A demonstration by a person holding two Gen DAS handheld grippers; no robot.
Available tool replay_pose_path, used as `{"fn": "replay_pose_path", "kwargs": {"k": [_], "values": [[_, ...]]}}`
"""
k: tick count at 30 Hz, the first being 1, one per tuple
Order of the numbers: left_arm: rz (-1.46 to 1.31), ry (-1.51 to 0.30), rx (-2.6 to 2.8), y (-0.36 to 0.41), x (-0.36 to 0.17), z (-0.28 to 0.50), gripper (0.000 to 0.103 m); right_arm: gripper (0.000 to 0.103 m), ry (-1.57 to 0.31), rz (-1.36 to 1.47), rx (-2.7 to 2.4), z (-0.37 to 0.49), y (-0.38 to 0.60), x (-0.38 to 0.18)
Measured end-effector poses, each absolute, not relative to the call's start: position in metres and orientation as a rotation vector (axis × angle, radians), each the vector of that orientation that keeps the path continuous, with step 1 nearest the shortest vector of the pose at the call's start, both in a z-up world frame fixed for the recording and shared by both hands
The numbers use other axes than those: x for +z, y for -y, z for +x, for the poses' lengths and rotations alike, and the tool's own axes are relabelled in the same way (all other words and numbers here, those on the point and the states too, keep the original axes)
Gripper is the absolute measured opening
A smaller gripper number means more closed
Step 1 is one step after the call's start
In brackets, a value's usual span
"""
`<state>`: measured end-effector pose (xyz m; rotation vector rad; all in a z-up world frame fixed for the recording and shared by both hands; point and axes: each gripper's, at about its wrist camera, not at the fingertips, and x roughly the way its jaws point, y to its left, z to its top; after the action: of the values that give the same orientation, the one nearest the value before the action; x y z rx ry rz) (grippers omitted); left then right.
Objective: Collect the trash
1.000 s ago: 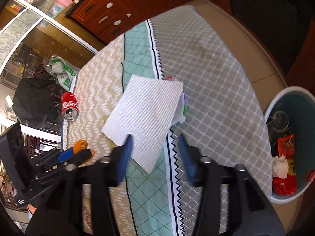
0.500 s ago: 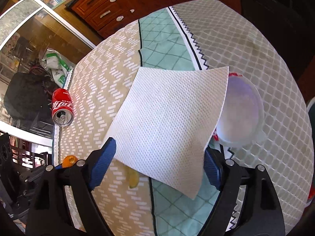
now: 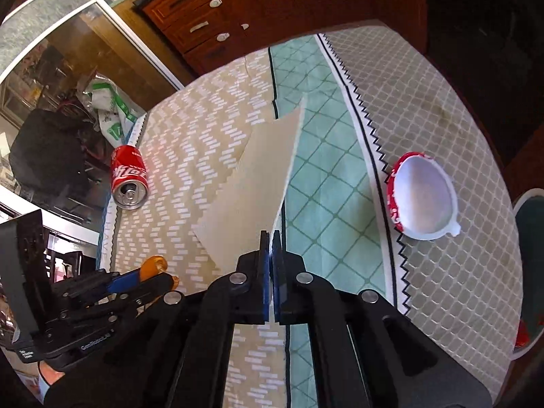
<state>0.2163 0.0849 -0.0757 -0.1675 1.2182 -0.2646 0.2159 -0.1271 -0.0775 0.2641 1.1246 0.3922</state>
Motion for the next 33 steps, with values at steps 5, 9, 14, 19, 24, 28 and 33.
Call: {"fn": "replay_pose_path", "kwargs": {"k": [5,9,14,19,24,28,33], "values": [[-0.128,-1.203,-0.296,-0.055,-0.062,0.217,0.024,0.002,-1.067,0.305,0.384,0.204,0.160,-0.050],[-0.088,-1.192,-0.329,-0.025,-0.051,0.214,0.024,0.002,-1.025,0.349,0.355,0.193,0.197,-0.035],[-0.006,-1.184,-0.400,0.032,-0.040,0.207,0.024,0.002,-0.969,0.425,0.256,0.172,0.270,-0.023],[0.069,-1.186,-0.485,0.097,-0.034,0.203,0.024,0.002,-0.916,0.512,0.150,0.139,0.346,-0.019],[0.134,-1.185,-0.575,0.162,-0.031,0.195,0.024,0.002,-0.875,0.568,0.059,0.110,0.408,-0.020],[0.171,-1.188,-0.624,0.205,-0.031,0.189,0.024,0.002,-0.884,0.603,0.013,0.097,0.441,-0.031],[0.213,-1.197,-0.652,0.242,-0.035,0.187,0.025,0.002,-0.912,0.650,-0.009,0.091,0.468,-0.051]]}}
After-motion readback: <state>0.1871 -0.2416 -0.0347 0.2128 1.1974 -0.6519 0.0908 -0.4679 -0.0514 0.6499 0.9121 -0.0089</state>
